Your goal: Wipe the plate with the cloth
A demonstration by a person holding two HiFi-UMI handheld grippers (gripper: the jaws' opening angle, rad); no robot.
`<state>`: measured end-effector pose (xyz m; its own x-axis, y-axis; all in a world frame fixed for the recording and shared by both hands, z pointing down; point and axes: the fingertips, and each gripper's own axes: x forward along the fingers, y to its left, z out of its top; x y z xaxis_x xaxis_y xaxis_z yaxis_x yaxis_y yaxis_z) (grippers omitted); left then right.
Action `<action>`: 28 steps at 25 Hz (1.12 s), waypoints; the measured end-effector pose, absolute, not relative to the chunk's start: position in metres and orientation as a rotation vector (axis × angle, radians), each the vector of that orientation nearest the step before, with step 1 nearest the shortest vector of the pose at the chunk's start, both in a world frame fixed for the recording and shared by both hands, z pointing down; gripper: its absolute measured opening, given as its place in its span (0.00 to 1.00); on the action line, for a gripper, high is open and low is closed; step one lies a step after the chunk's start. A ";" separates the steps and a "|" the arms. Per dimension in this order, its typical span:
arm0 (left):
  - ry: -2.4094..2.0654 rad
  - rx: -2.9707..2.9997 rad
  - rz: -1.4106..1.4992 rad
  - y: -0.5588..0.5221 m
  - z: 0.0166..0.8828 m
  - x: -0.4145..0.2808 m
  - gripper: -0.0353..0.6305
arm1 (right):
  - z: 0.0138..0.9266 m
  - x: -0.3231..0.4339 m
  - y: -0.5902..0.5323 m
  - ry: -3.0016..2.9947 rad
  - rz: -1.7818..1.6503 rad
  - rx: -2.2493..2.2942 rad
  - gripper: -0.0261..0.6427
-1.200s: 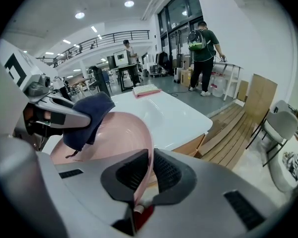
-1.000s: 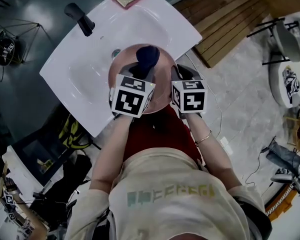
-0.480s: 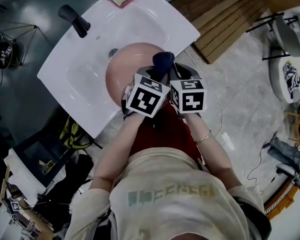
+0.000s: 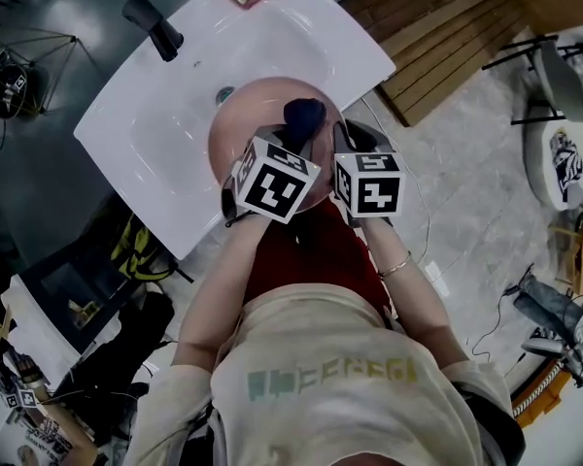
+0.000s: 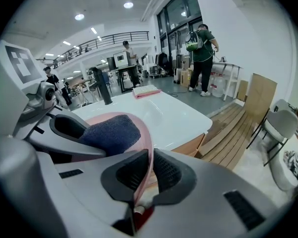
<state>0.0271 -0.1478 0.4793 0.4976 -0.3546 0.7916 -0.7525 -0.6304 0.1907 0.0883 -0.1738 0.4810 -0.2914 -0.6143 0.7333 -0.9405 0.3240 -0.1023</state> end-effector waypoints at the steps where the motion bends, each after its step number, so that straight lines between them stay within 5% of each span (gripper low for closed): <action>1: -0.917 2.214 1.005 -0.148 0.480 0.024 0.17 | 0.482 0.088 -0.173 -2.007 0.720 1.364 0.12; 28: -1.181 2.103 1.097 -0.149 0.477 -0.077 0.17 | 0.482 0.084 -0.162 -1.985 0.710 1.399 0.12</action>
<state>-0.0768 -0.1495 0.4770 0.3038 -0.4699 0.8288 -0.8612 -0.5075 0.0279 0.0844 -0.1619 0.4822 -0.2628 -0.6281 0.7325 -0.9502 0.3005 -0.0832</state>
